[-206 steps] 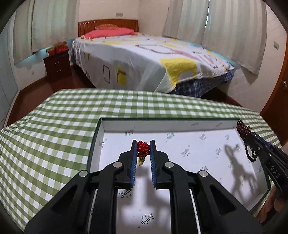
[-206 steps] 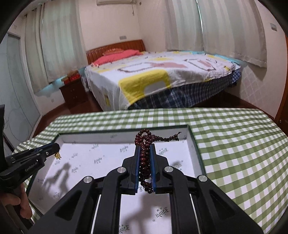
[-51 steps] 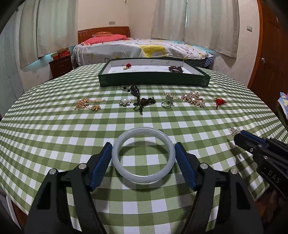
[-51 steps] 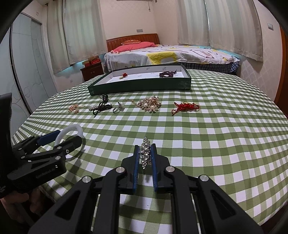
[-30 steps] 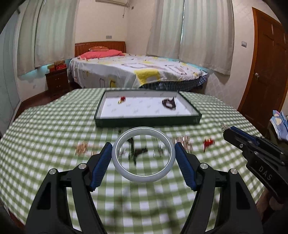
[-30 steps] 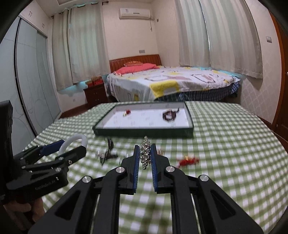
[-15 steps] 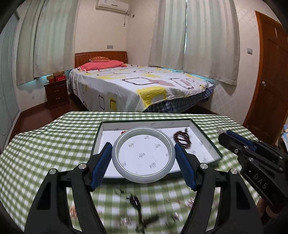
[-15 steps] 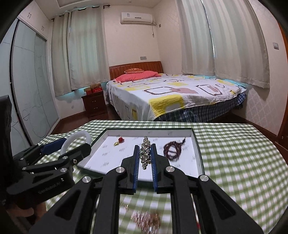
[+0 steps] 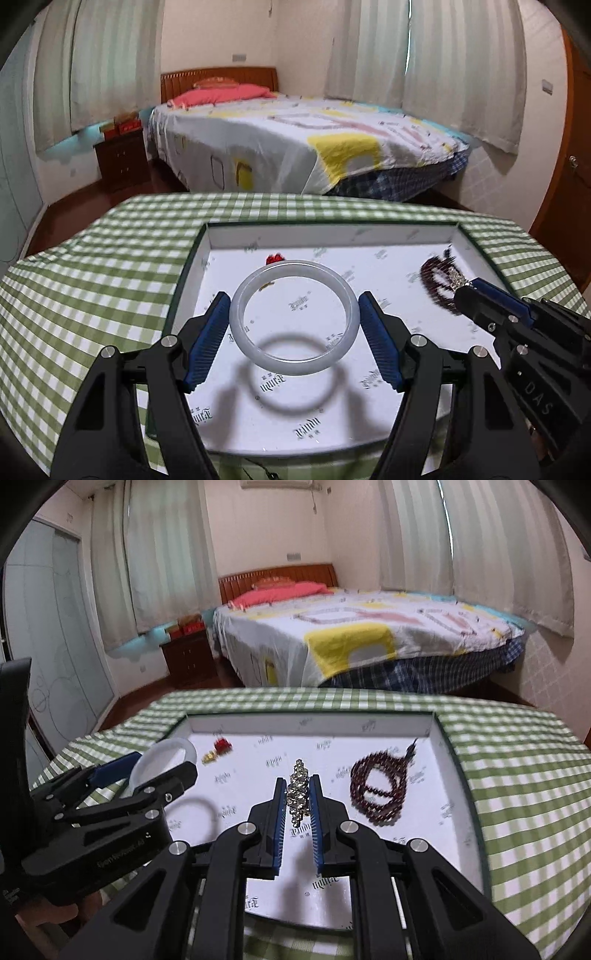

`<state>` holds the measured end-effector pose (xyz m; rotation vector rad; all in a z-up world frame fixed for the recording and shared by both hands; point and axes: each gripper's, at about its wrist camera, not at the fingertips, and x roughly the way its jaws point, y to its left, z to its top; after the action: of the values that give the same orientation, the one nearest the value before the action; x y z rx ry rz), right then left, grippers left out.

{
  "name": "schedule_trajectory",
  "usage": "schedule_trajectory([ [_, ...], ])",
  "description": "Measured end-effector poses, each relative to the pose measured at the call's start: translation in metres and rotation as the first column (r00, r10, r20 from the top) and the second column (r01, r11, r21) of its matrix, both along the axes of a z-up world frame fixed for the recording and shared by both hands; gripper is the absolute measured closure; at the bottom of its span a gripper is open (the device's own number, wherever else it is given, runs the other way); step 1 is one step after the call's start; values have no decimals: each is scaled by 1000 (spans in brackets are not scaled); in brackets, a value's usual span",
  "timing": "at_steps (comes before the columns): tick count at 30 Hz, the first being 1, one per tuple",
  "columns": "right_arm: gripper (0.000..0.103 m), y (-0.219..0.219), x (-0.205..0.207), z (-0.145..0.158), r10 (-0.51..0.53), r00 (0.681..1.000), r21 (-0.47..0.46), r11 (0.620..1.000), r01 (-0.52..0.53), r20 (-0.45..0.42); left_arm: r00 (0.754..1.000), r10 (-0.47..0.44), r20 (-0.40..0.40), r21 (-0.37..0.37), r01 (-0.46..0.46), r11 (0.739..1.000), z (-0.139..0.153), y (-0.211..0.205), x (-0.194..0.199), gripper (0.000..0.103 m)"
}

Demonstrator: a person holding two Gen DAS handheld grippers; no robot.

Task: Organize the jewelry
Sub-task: 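Open both tools to release the bangle and rhinestone brooch in the tray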

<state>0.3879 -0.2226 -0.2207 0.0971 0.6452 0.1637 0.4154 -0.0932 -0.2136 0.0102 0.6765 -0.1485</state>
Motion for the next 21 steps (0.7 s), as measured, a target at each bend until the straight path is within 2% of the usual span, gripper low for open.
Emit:
schedule_trajectory([
  [4,90,3,7,-11,-2,999,-18,1000,1,-49,999,-6,-35,24,7,1000,-12,0,5,34],
  [13,89,5,22,-22,-8,989,-39,999,2,-147,992,-21,-122,14,23,1000,-23,2,16,34],
  [15,76,4,23,-22,-11,988,-36,999,6,-157,989,-24,-145,12,26,1000,-27,2,18,34],
  [16,59,3,23,-22,-15,987,-35,999,10,-160,988,-24,-154,10,26,1000,-28,2,19,33],
  [17,52,2,23,-22,-19,987,-34,999,14,-158,986,-23,-162,9,25,1000,-29,2,20,33],
  [21,51,2,18,-19,-24,990,-46,999,18,-137,989,-30,-145,5,31,999,-27,2,18,32],
])
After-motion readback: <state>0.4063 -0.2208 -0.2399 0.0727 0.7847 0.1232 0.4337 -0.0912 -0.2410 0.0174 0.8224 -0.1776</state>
